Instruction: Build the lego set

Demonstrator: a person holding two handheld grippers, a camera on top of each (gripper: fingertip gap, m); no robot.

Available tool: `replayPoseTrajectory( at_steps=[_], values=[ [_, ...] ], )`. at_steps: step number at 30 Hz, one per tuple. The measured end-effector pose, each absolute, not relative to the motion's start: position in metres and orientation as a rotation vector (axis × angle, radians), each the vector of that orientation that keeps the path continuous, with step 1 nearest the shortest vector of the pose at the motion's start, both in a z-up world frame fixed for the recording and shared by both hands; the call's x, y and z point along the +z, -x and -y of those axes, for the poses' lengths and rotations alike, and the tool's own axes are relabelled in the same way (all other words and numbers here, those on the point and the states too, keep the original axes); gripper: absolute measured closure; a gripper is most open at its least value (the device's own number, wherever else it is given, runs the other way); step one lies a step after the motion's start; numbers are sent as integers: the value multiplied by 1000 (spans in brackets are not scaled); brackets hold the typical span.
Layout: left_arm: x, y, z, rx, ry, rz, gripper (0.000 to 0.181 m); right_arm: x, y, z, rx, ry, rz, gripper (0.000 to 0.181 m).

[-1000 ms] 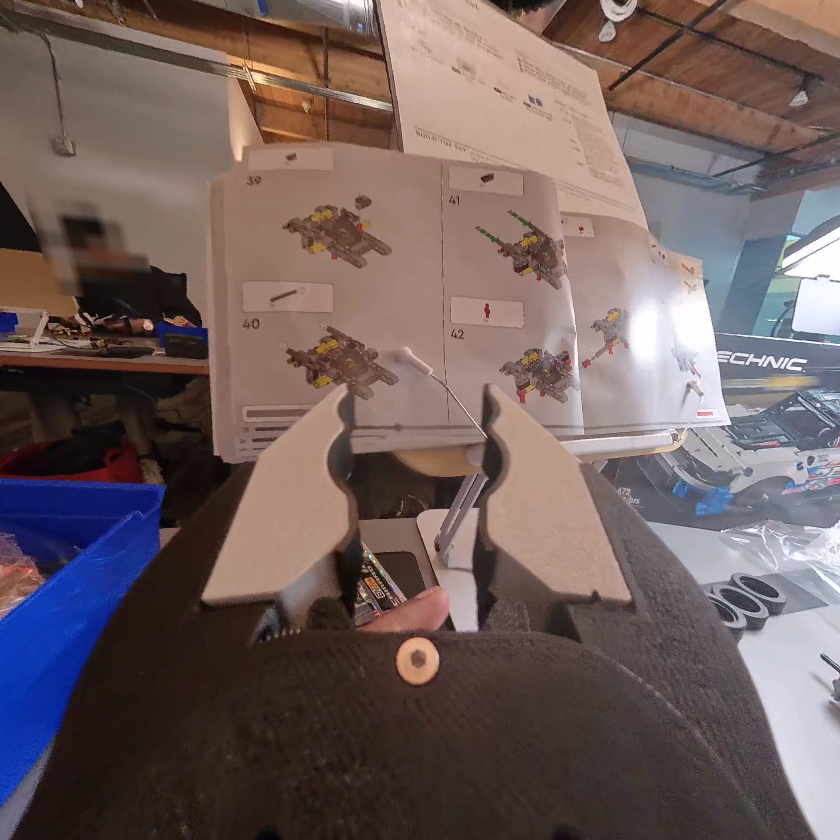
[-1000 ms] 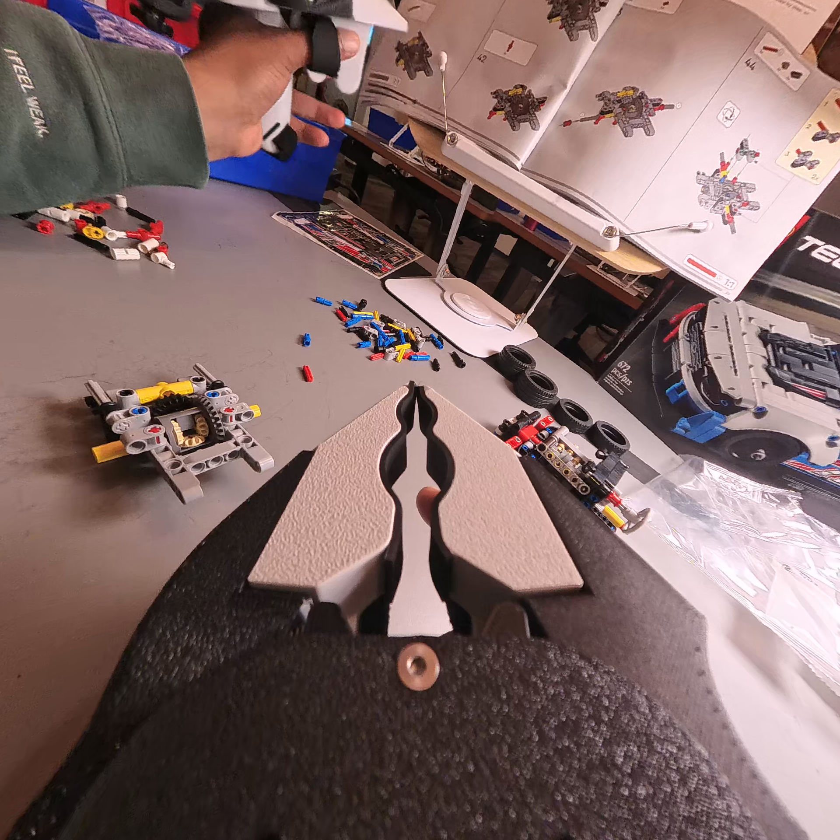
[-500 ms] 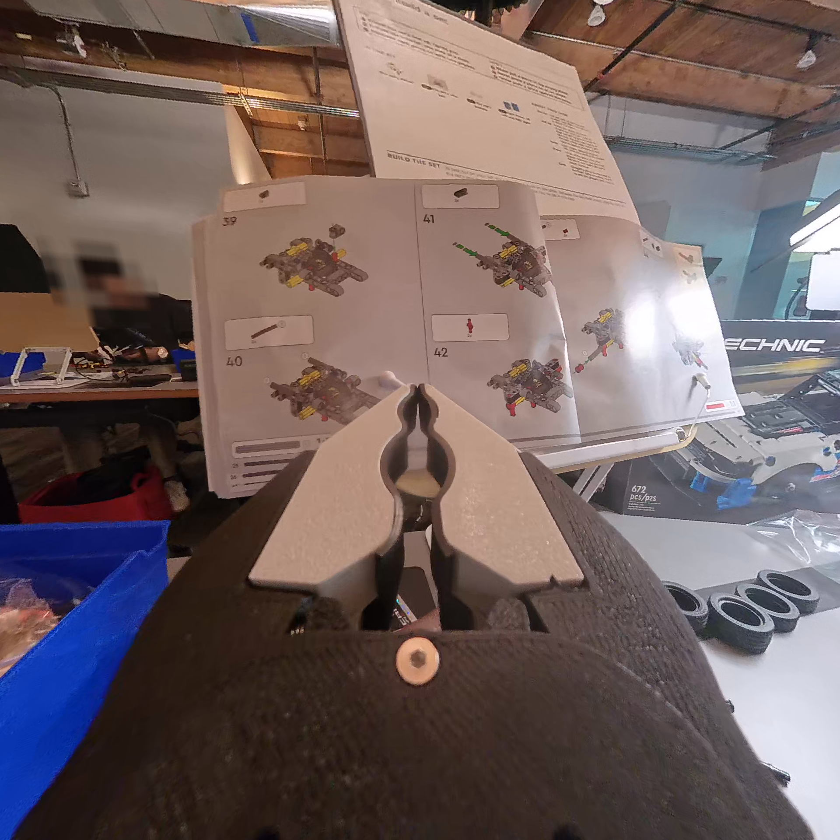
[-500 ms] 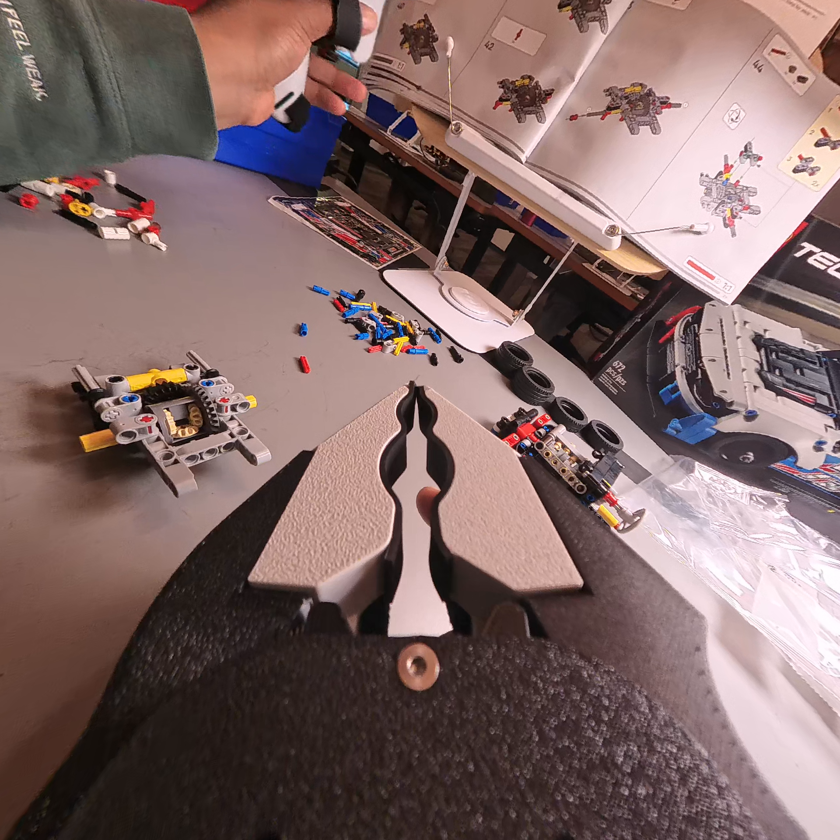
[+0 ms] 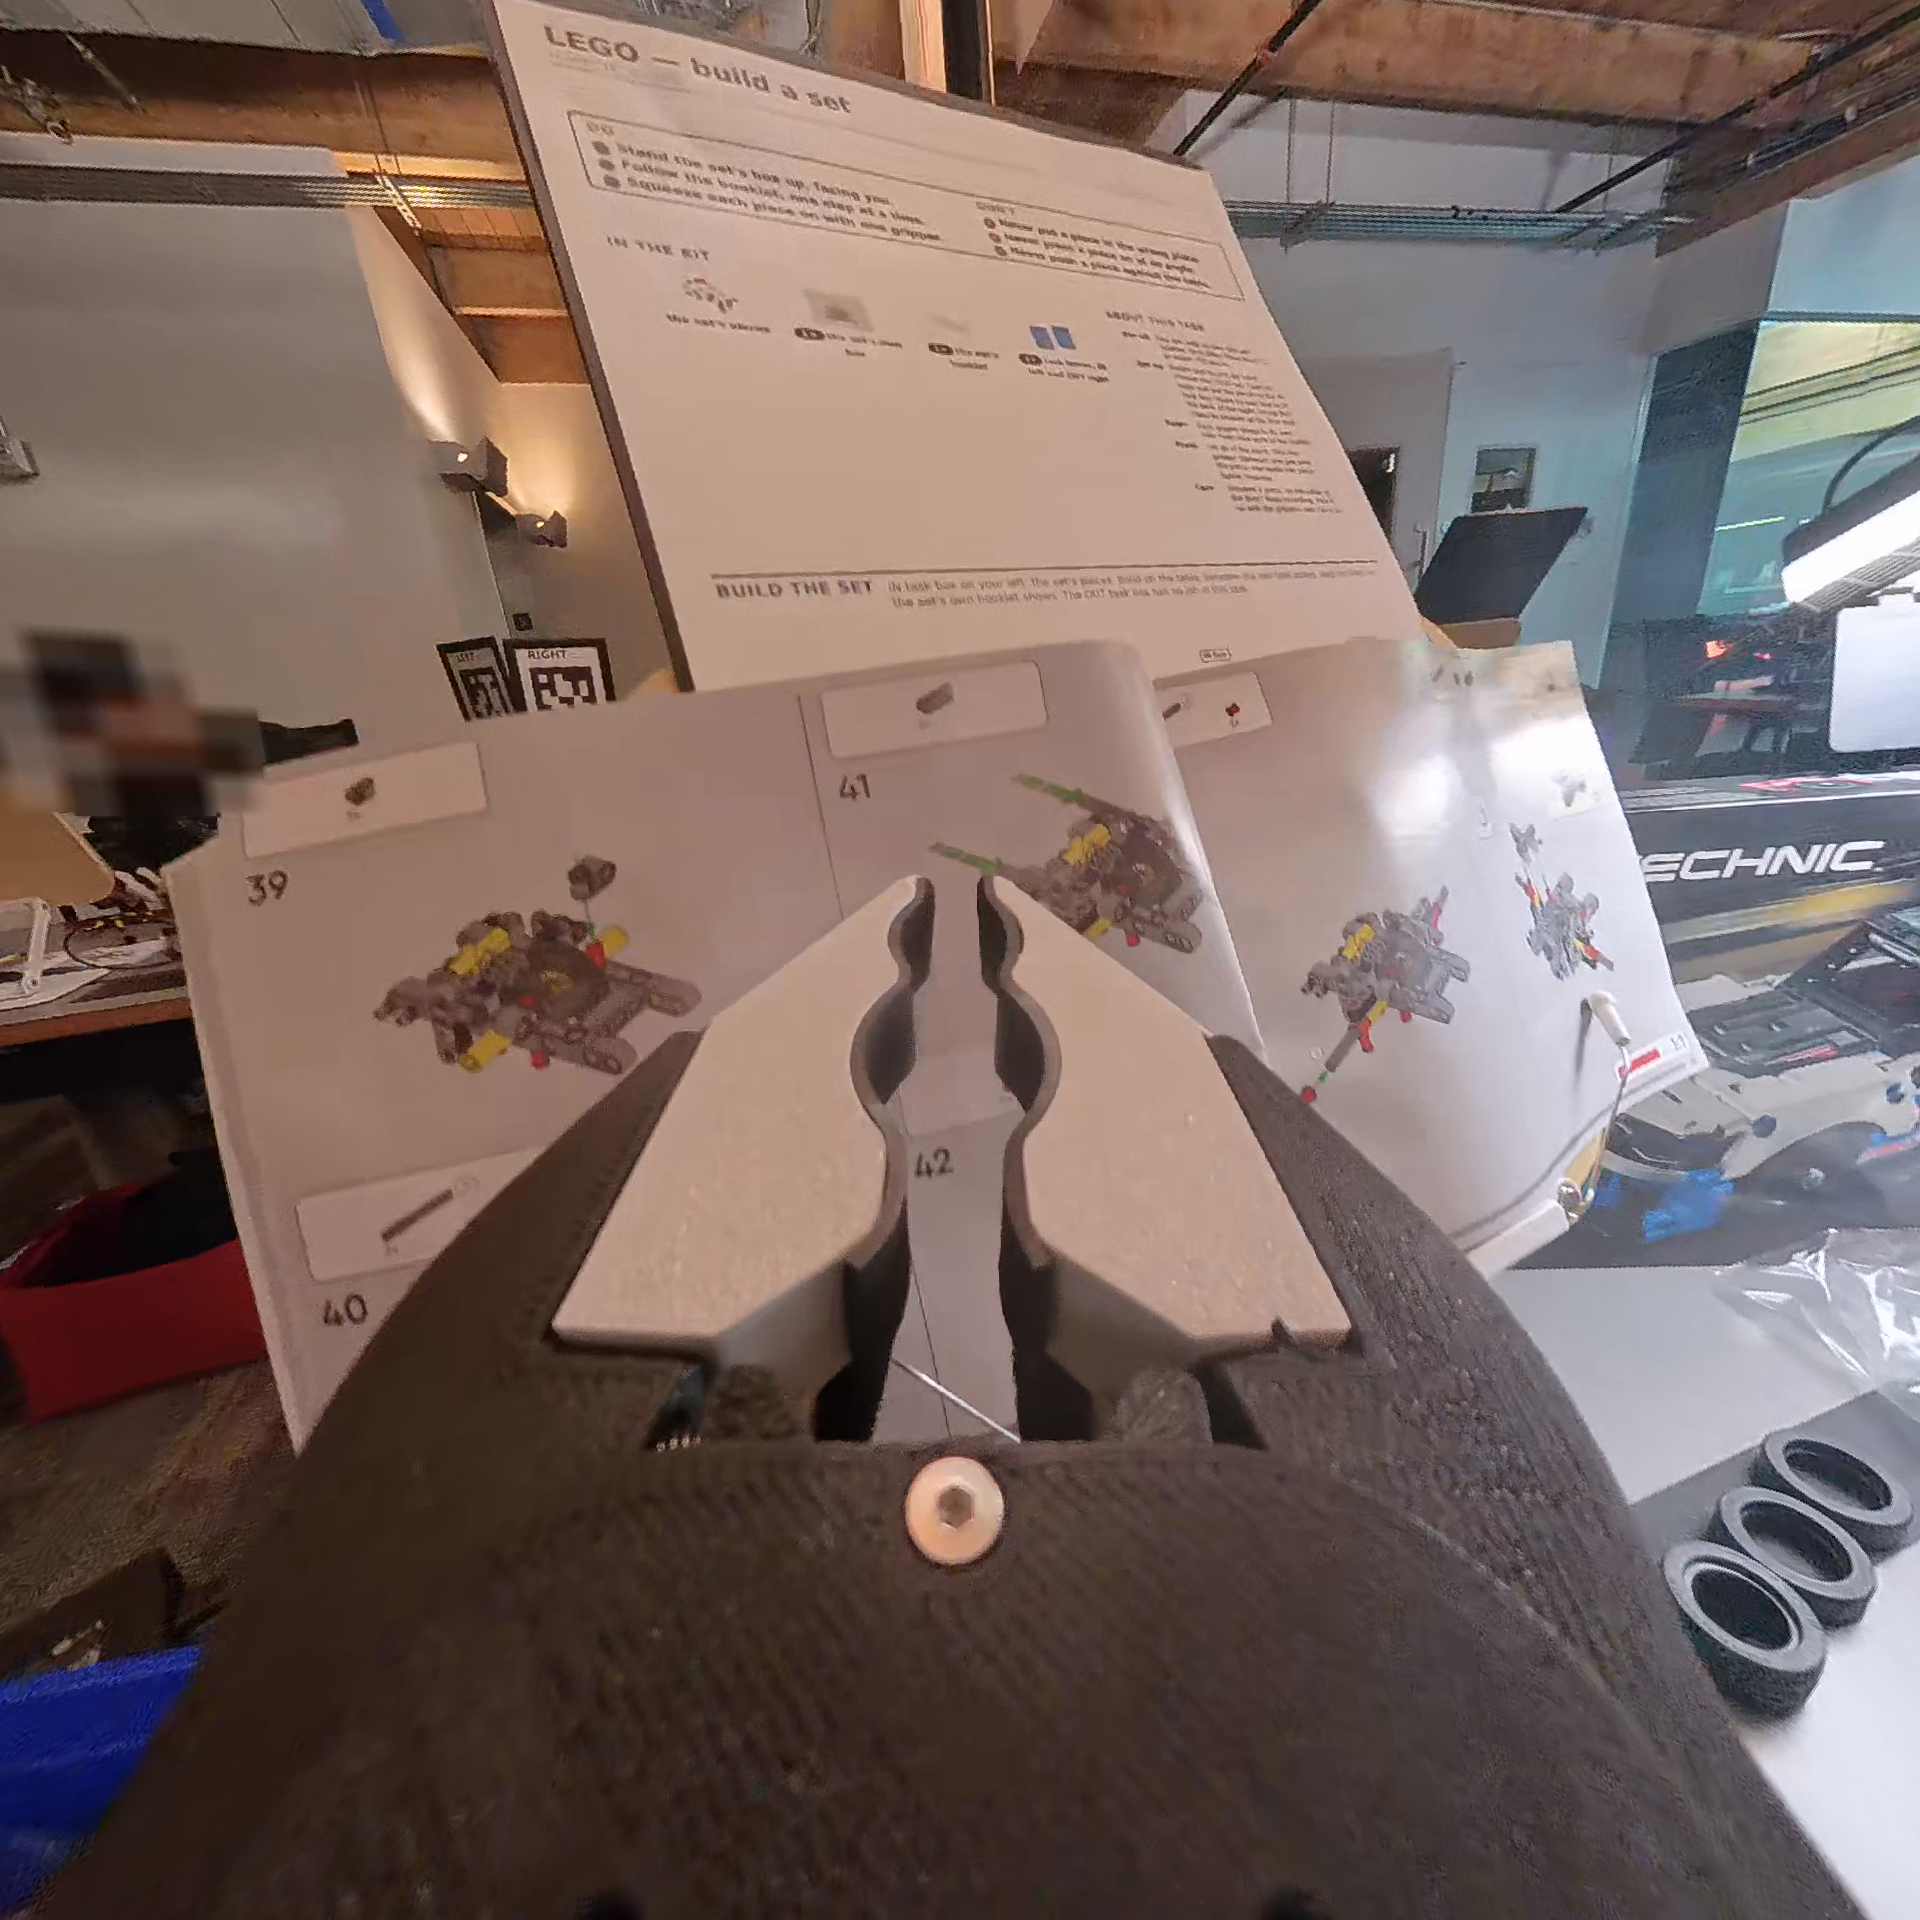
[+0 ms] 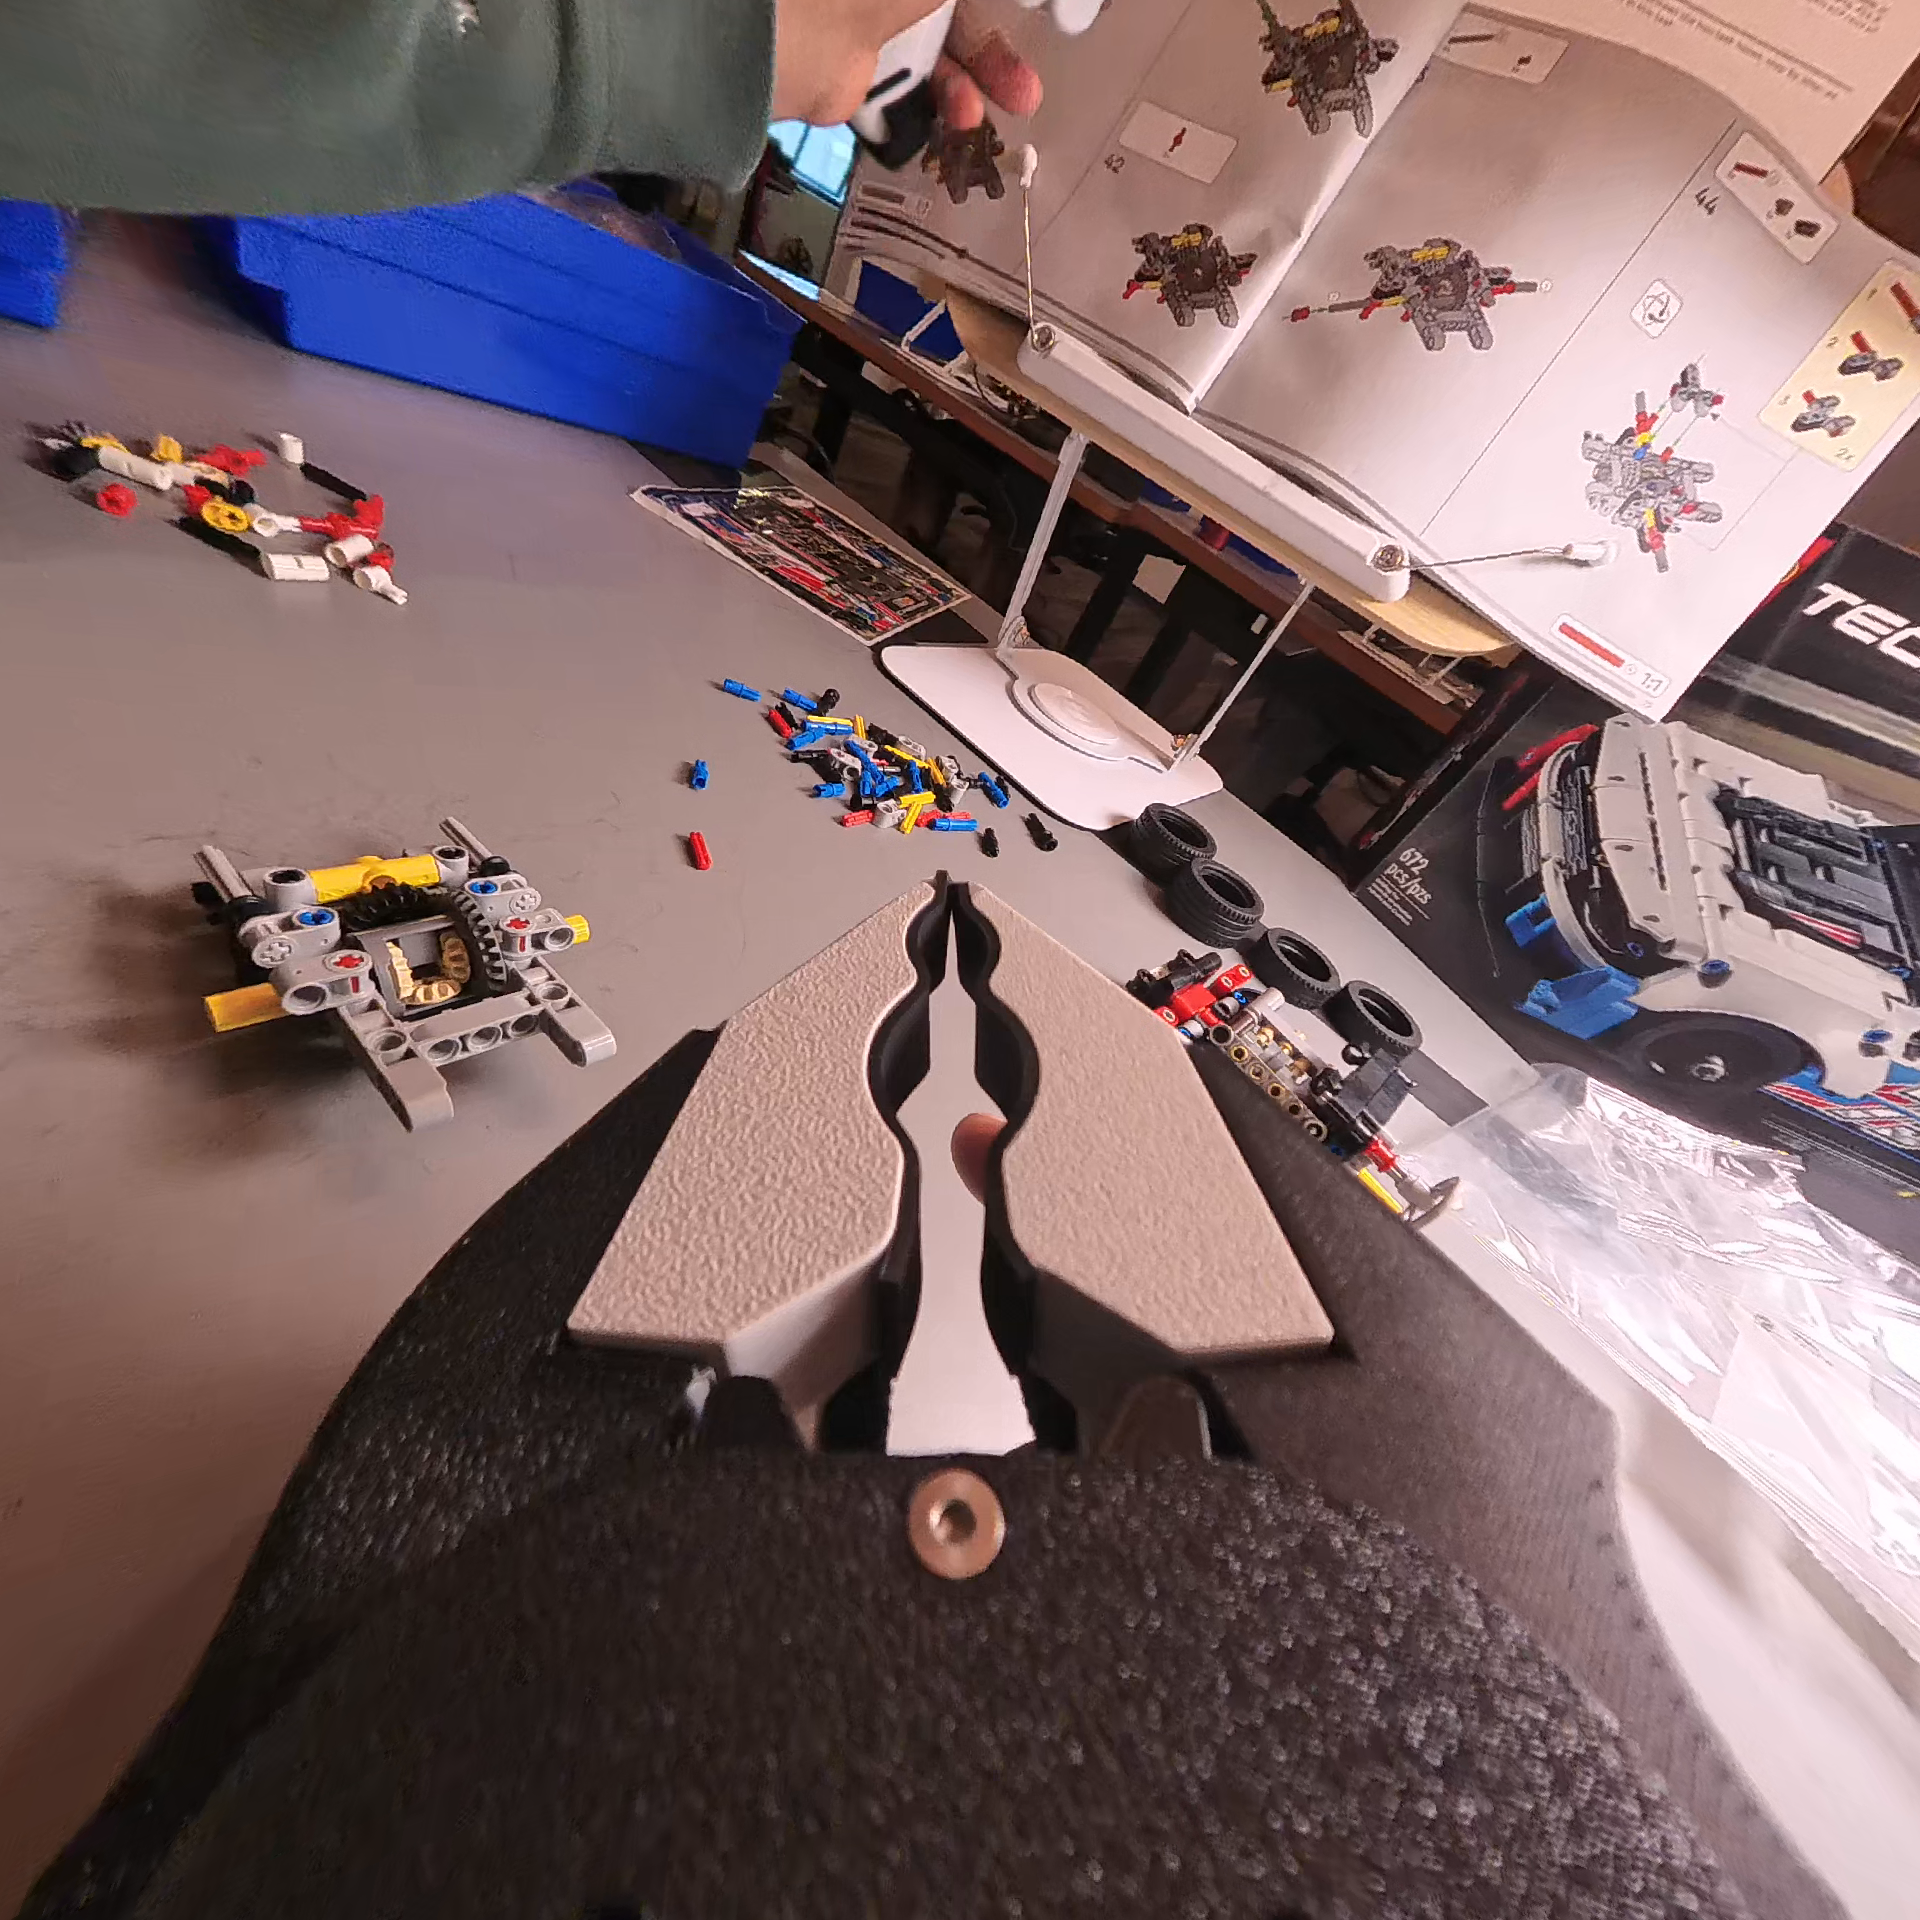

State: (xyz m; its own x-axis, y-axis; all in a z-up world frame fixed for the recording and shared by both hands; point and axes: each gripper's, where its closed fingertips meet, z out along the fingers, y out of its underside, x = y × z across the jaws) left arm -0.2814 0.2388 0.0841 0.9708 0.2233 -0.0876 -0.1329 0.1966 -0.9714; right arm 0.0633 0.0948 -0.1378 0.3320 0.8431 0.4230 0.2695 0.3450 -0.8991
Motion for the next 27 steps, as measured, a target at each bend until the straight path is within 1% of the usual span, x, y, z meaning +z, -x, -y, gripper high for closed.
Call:
replayPoseTrajectory(
  at_steps=[5, 10, 17, 27],
  values=[
    [95, 293, -250, 310, 1393, 59, 178, -135, -65, -95, 550, 1205, 1208, 181],
    [93, 303, -264, 332, 1440, 44, 180, -135, -66, -97, 555, 1218, 1201, 181],
    [89, 316, -276, 250, 1463, 103, 181, -137, -67, -99, 553, 1230, 1200, 181],
    [107, 304, -279, 259, 1439, 76, 181, -137, -67, -99, 548, 1233, 1201, 181]
  ],
)
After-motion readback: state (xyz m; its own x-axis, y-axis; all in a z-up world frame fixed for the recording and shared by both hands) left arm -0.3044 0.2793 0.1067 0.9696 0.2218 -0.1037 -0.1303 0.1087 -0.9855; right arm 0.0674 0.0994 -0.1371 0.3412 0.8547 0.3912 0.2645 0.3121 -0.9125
